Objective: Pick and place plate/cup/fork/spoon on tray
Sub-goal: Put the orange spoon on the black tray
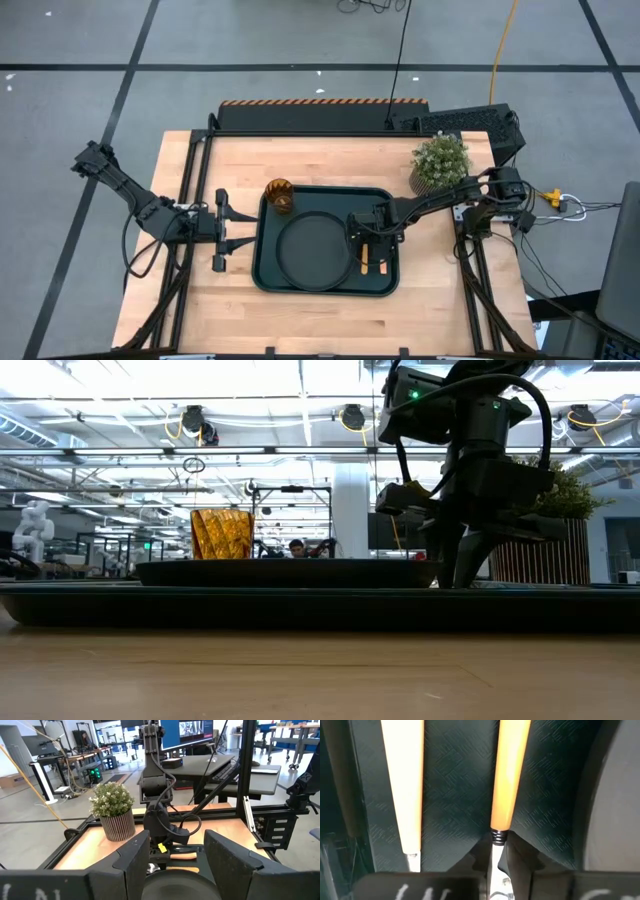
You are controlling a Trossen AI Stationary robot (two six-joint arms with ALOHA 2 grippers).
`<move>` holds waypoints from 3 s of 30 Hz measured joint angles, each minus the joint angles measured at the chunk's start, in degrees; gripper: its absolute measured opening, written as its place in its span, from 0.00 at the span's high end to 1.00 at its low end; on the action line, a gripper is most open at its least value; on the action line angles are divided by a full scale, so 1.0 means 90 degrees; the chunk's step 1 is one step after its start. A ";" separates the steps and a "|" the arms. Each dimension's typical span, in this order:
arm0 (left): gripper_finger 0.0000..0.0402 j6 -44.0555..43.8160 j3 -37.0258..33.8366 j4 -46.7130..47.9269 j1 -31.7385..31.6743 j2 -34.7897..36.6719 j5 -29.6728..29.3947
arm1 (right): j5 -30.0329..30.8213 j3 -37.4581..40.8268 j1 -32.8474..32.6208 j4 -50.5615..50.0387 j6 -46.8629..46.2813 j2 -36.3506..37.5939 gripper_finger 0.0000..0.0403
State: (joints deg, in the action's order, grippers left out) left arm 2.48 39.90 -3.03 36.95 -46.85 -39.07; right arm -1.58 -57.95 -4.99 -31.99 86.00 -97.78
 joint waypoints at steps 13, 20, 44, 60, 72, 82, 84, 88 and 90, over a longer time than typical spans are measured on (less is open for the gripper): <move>0.52 0.0000 0.0000 0.0008 0.0001 0.0000 0.0000 | 0.0046 -0.0002 0.0000 -0.0138 -0.0146 0.0017 0.89; 0.52 0.0000 0.0000 0.0039 0.0000 0.0000 0.0000 | 0.0034 0.0000 0.0000 -0.0143 -0.0097 0.0287 0.89; 0.52 -0.0032 0.0000 0.0034 0.0001 -0.0001 0.0000 | -0.0350 0.0000 0.0060 0.0047 -0.0295 0.0384 0.70; 0.52 -0.0053 0.0000 0.0034 0.0000 0.0000 0.0000 | -0.0335 0.0254 0.0061 -0.0021 -0.0379 0.0384 0.65; 0.52 -0.0026 0.0000 0.0039 0.0000 -0.0002 0.0000 | -0.0325 0.0799 0.0056 0.0919 -0.0430 0.0437 0.65; 0.52 -0.0032 0.0000 0.0056 0.0002 -0.0002 0.0000 | -0.0306 0.0780 0.0056 0.0864 -0.0659 0.0437 0.77; 0.52 -0.0032 0.0000 0.0058 0.0002 0.0000 0.0000 | -0.0304 0.0780 0.0056 0.0791 -0.0673 0.0437 0.82; 0.52 -0.0042 0.0000 0.0058 0.0002 0.0000 0.0000 | -0.0303 0.0780 0.0053 0.0747 -0.0787 0.0435 0.93; 0.52 -0.0052 0.0000 0.0056 0.0000 -0.0002 0.0000 | -0.0272 0.0767 0.0056 0.0800 -0.0814 0.0435 0.97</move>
State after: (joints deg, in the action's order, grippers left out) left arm 2.01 39.90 -2.52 36.95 -46.87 -39.07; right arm -4.03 -51.05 -4.49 -24.80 78.67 -93.86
